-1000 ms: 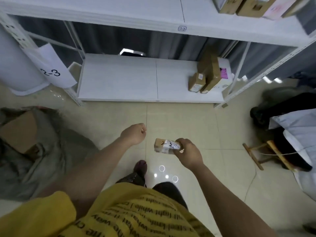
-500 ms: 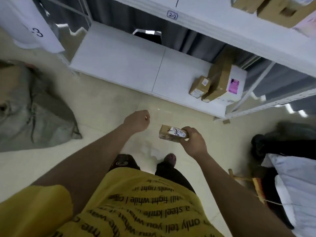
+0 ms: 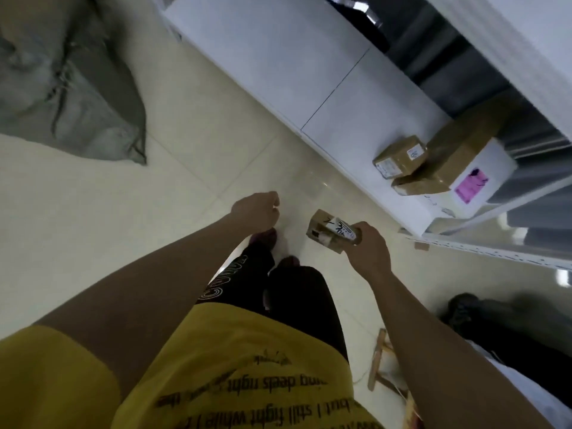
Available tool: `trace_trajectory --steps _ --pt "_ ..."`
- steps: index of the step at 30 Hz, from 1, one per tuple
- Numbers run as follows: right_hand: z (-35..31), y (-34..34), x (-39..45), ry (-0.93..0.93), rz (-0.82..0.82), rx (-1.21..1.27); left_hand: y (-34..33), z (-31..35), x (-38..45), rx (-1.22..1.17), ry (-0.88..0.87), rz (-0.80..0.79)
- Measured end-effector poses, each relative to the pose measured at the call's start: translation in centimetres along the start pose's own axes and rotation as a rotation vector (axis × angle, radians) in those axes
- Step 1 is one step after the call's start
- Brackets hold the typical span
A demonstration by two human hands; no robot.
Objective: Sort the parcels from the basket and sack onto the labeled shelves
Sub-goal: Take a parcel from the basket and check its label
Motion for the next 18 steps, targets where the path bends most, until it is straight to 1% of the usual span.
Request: trace_trajectory --steps 5,10,15,18 --pt "3.6 -0.7 5.0 0.034 -0.022 -0.07 -3.5 2.2 4.0 -0.066 0.059 -0.002" --pt "8.3 -3.3 12.3 0.135 -0.051 -0.164 -8.8 4.4 11.1 -0.023 0.095 0.051" --pt "12.5 -6.5 20.2 0.269 0.011 -0.23 -13.7 6.0 18.9 -0.01 0.099 0.094" --pt "14.9 -8.1 24.2 0.328 0.083 -0.248 -16.0 6.8 22.7 0.023 0.085 0.112"
Point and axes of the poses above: each hand's wrist, its own x-axis towards the middle knuckle, its own y-axis out of the back of the hand, z = x × y, the point moved 4 cm from there along x, towards the middle knuckle, and after that the axes turned 12 degrees about y, right-handed, at the moved point
